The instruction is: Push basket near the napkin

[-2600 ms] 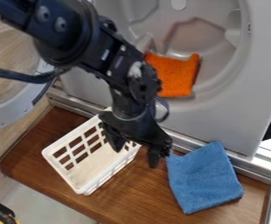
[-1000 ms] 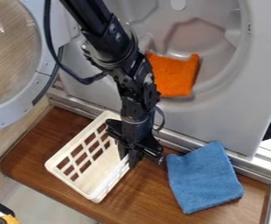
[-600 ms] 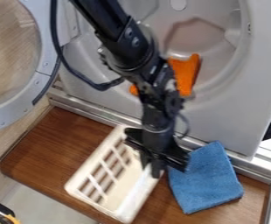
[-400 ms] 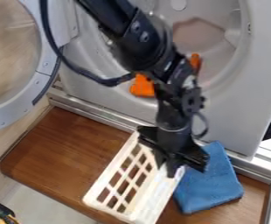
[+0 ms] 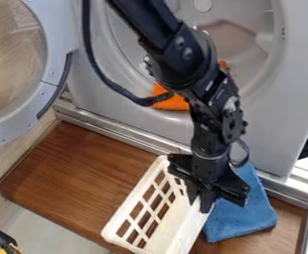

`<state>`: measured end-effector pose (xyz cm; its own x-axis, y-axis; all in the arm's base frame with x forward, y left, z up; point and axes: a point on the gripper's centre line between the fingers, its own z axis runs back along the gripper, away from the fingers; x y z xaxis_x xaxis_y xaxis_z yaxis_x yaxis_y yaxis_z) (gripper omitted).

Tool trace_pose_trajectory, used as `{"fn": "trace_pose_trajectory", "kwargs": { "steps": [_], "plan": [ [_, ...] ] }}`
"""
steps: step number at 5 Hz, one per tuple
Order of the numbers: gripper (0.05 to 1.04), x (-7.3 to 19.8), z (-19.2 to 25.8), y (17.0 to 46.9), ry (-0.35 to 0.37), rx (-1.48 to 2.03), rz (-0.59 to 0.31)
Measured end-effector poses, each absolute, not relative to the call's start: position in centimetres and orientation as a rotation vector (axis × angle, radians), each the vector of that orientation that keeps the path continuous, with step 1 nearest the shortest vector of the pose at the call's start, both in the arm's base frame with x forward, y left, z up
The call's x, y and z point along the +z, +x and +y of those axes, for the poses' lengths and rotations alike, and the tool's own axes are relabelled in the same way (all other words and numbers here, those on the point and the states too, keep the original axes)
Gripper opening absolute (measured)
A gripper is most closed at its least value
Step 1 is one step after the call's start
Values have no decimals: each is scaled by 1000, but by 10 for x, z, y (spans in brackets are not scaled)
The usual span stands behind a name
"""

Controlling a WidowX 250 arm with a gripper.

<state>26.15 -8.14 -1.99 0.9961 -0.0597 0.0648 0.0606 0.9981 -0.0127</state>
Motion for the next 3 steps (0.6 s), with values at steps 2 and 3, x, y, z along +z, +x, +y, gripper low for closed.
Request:
{"fn": "trace_pose_trajectory", "kwargs": {
  "steps": [2,3],
  "plan": [
    [89,-24,-56,262,13,-46,-56],
    [89,-30,-55,264,31,-100,-46]
  ]
}}
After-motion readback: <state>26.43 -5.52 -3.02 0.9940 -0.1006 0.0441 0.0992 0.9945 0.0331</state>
